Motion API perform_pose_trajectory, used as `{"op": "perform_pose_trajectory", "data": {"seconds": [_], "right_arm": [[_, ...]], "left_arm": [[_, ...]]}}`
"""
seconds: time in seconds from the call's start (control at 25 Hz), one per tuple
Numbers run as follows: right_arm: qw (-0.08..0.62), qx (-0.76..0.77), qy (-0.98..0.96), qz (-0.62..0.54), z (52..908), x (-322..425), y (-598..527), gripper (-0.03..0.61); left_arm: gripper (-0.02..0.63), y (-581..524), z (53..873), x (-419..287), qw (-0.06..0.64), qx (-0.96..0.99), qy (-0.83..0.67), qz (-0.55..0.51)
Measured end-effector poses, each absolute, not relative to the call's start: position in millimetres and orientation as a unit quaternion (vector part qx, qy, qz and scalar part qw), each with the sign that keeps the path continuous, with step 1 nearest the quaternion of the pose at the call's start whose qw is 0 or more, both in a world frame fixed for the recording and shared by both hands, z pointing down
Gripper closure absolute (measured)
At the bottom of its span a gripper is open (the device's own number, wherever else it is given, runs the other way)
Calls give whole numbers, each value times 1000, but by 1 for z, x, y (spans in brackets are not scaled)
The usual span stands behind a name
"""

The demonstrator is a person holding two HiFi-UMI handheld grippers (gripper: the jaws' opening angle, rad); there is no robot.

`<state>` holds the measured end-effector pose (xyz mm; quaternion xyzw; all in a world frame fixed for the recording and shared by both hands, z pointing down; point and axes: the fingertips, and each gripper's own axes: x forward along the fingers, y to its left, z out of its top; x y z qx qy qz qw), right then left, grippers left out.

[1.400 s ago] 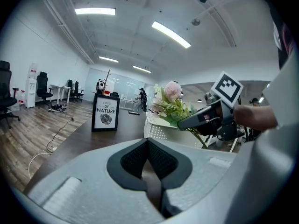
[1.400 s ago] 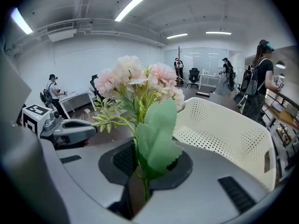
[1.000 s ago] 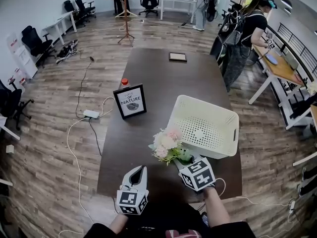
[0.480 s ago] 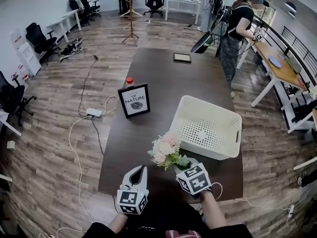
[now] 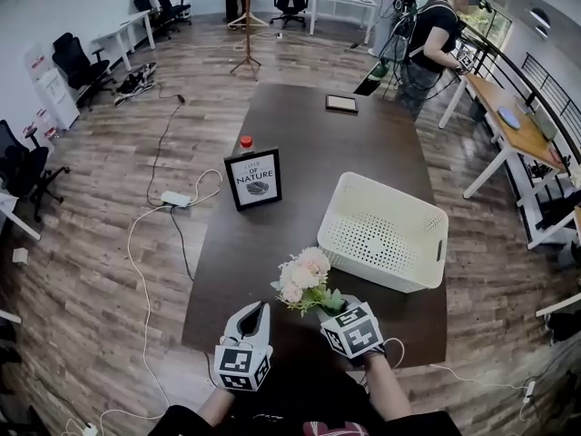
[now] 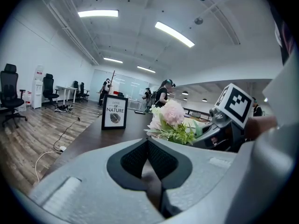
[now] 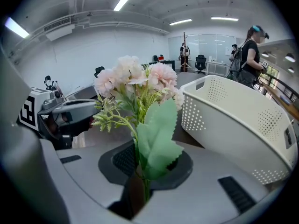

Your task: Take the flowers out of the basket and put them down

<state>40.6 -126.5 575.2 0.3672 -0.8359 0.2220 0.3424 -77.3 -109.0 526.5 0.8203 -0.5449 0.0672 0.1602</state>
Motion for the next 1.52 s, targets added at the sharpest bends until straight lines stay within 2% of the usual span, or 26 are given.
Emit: {"op": "perform_pose_trajectory", "data": {"seconds": [1.52], "right_arm": [[366, 372, -813, 260, 645, 20, -105, 514]], "left_arm": [[605, -105, 531, -103, 152, 812, -558, 75]]}}
